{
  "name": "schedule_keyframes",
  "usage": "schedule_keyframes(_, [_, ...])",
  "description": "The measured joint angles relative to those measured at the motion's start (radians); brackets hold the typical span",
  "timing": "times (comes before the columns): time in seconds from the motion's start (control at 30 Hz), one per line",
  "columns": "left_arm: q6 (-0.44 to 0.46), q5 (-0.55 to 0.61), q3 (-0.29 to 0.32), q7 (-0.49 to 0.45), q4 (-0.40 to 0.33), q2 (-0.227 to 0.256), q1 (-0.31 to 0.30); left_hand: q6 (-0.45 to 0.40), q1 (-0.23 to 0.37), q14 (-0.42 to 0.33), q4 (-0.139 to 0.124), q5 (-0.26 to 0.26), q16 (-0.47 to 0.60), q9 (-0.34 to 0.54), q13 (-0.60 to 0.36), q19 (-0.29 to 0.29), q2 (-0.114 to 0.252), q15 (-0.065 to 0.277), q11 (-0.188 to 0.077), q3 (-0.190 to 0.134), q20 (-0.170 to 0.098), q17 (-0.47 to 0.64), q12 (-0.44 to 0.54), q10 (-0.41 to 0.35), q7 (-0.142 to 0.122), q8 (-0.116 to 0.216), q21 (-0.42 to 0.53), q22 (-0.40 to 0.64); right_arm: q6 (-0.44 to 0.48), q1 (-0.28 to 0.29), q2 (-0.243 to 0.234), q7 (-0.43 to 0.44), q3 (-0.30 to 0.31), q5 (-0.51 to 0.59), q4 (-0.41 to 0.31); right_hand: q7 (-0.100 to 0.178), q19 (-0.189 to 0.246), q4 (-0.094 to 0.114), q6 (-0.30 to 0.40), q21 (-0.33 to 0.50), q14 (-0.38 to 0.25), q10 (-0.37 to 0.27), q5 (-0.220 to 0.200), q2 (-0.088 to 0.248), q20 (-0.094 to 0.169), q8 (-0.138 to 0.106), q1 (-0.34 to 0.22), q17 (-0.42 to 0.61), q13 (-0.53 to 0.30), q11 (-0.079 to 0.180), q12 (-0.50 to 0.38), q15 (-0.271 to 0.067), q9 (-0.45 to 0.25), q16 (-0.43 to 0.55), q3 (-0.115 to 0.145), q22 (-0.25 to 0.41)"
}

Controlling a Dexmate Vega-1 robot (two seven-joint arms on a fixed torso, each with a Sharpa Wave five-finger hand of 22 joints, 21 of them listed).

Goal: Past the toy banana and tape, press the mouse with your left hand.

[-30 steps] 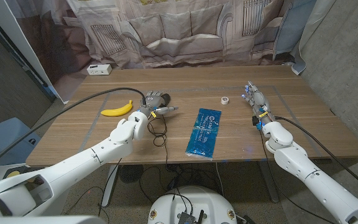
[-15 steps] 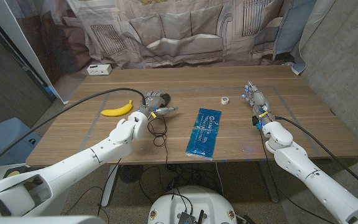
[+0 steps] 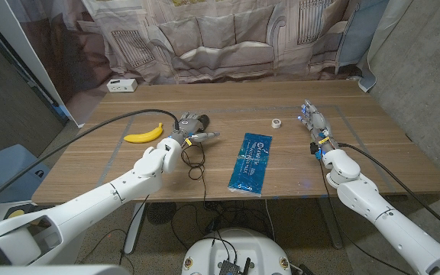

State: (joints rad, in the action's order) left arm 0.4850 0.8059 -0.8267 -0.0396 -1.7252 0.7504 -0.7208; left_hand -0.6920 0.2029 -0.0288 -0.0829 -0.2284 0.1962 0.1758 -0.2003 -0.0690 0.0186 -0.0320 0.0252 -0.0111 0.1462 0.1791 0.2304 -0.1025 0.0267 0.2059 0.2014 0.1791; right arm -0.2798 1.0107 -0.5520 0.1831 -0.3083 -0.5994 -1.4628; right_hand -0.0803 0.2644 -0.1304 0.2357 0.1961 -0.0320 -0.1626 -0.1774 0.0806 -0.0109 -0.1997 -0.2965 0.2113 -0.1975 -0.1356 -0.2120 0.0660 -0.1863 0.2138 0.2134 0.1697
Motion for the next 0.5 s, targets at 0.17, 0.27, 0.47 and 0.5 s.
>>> schedule_keyframes(0.17, [0.002, 0.002, 0.004, -0.005, -0.007, 0.001, -0.004, -0.007, 0.000, 0.000, 0.000, 0.000, 0.000, 0.003, 0.000, 0.003, 0.000, 0.000, 0.000, 0.000, -0.003, 0.000, 0.000, 0.000, 0.000, -0.003, 0.000, 0.000, -0.005, 0.004, 0.001, 0.002, 0.002, 0.000, 0.000, 0.000, 0.000, 0.000, 0.000, 0.000, 0.000, 0.000, 0.000, 0.000, 0.000, 0.000, 0.000, 0.000, 0.000, 0.000, 0.000, 0.000, 0.000, 0.000, 0.000, 0.000])
schedule_keyframes(0.27, [0.005, 0.004, 0.005, -0.007, -0.012, 0.001, -0.006, -0.007, 0.000, 0.000, 0.000, 0.000, 0.000, 0.007, 0.000, 0.003, 0.000, 0.000, 0.003, 0.000, -0.003, 0.000, 0.000, -0.003, 0.002, -0.006, 0.000, 0.000, -0.008, 0.007, 0.001, 0.004, 0.004, 0.000, -0.001, 0.000, 0.000, 0.000, 0.000, 0.000, 0.000, 0.000, 0.000, 0.000, 0.000, 0.000, 0.000, 0.000, 0.000, 0.000, 0.000, 0.000, 0.000, 0.000, 0.000, 0.000])
schedule_keyframes(0.47, [0.011, 0.010, 0.010, -0.015, -0.021, 0.003, -0.010, -0.001, 0.000, 0.000, 0.000, 0.000, 0.000, 0.005, 0.000, 0.003, 0.000, 0.000, 0.003, 0.000, -0.003, 0.000, 0.000, -0.003, 0.002, -0.006, 0.000, 0.000, -0.011, 0.012, 0.001, 0.006, 0.006, 0.000, -0.003, 0.000, 0.000, 0.000, 0.000, 0.000, 0.000, 0.000, 0.000, 0.000, 0.000, 0.000, 0.000, 0.000, 0.000, 0.000, 0.000, 0.000, 0.000, 0.000, 0.000, 0.000])
schedule_keyframes(0.5, [0.011, 0.011, 0.010, -0.016, -0.021, 0.003, -0.010, -0.001, 0.000, 0.000, 0.000, 0.000, 0.000, 0.005, 0.000, 0.003, 0.000, 0.000, 0.003, 0.000, -0.003, 0.000, 0.000, -0.003, 0.002, -0.006, 0.000, 0.000, -0.011, 0.012, 0.002, 0.006, 0.006, 0.000, -0.003, 0.000, 0.000, 0.000, 0.000, 0.000, 0.000, 0.000, 0.000, 0.000, 0.000, 0.000, 0.000, 0.000, 0.000, 0.000, 0.000, 0.000, 0.000, 0.000, 0.000, 0.000])
